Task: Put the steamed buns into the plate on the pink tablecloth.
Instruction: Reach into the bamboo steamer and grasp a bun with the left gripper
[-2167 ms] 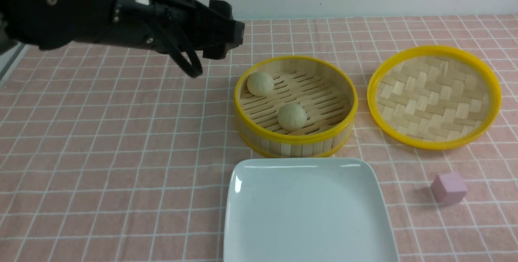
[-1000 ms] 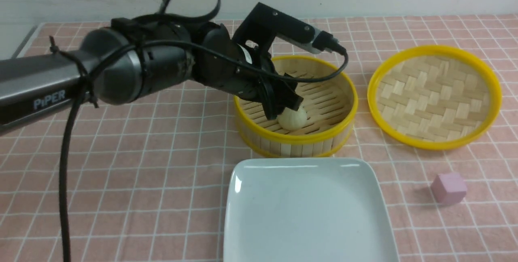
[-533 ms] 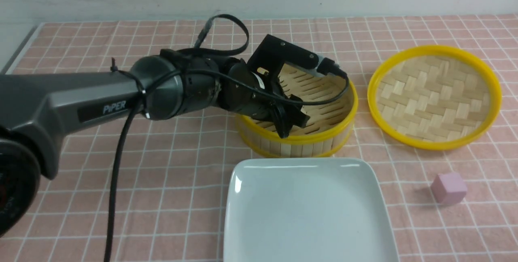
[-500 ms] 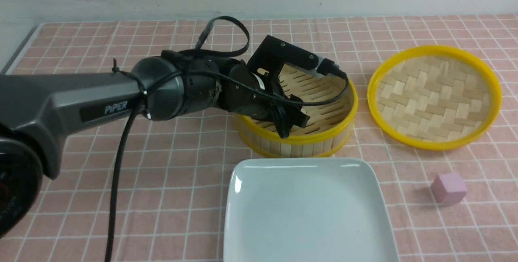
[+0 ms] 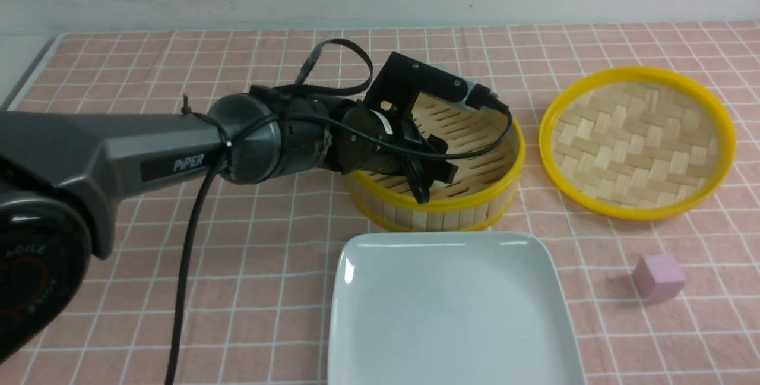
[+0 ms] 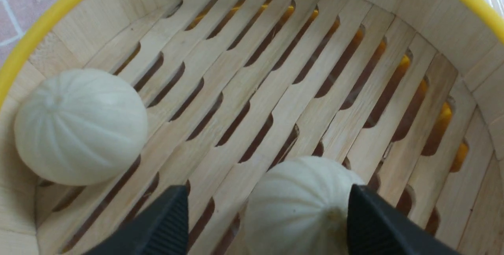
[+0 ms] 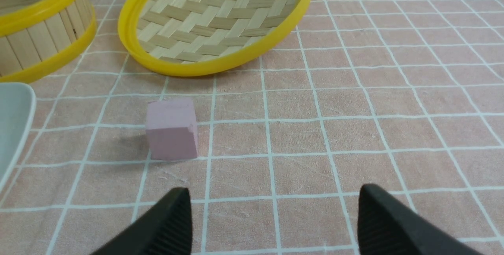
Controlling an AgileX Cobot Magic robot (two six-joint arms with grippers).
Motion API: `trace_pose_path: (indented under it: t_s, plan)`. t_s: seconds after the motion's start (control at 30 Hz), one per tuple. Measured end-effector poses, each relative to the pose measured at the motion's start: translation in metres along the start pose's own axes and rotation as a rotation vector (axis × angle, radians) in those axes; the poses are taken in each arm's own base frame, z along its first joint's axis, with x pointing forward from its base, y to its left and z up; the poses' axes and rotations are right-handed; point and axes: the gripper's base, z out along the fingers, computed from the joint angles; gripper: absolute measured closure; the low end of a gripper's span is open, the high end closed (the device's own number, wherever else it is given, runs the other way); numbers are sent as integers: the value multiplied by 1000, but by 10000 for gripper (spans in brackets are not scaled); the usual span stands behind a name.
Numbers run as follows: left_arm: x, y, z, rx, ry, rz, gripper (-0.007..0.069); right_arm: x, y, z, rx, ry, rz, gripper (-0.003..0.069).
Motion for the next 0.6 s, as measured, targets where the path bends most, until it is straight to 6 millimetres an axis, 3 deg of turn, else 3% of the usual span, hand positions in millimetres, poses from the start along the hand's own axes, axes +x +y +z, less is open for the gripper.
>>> trace_pose_path:
  t_s: [0.23,0.33,0.47,0.6]
  plan:
    - [1,0,4,-4,-14,-8,206,0,0,0,0,0,0,111]
    - [0,1,4,-8,-31,-9,314,0,0,0,0,0,0,111]
    - [-1,1,3,-8,-37,-20,564,0,0,0,0,0,0,111]
    - [-8,0,-7,-2,-38,-22,598,0,0,0,0,0,0,111]
